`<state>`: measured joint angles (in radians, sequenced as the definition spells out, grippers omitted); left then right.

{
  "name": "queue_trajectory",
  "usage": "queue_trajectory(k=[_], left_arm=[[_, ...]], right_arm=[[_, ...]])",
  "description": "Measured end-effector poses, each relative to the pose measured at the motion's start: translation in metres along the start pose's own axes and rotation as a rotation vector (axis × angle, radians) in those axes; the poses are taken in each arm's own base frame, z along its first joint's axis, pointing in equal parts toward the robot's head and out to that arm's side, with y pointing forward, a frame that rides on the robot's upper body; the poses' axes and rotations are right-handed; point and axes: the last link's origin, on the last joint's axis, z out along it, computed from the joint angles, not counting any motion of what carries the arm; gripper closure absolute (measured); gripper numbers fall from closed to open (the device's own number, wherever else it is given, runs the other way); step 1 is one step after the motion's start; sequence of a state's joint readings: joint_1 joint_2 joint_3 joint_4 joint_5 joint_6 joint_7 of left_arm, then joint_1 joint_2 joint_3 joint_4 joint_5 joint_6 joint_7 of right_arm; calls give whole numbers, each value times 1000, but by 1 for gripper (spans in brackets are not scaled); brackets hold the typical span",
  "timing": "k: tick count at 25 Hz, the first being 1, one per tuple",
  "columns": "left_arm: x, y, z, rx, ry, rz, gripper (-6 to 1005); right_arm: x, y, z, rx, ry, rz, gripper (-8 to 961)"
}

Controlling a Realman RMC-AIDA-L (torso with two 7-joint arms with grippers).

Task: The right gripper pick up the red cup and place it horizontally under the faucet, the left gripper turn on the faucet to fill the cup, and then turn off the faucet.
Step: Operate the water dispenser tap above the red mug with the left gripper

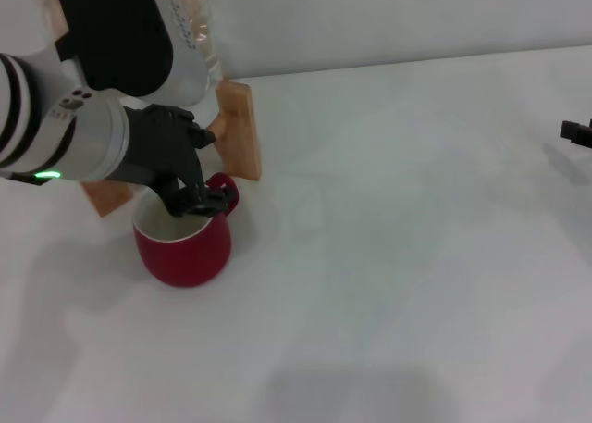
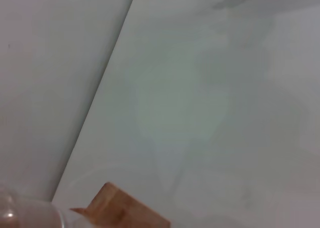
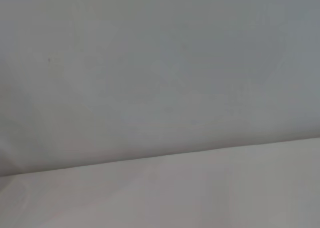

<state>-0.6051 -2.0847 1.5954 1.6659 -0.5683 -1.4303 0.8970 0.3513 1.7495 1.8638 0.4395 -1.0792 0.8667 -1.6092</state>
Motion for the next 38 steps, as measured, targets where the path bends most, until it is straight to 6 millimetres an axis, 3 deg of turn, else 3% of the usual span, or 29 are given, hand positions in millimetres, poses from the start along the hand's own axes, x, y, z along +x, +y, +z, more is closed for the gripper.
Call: queue_trajectory(k=[28, 38], left_arm=[[-6, -11, 3, 64, -41, -5, 337], [4, -9, -2, 67, 3, 13, 337]], right_arm=[[-1, 0, 0, 0, -4, 2, 407], [-2, -1, -1, 2, -5, 1, 407]])
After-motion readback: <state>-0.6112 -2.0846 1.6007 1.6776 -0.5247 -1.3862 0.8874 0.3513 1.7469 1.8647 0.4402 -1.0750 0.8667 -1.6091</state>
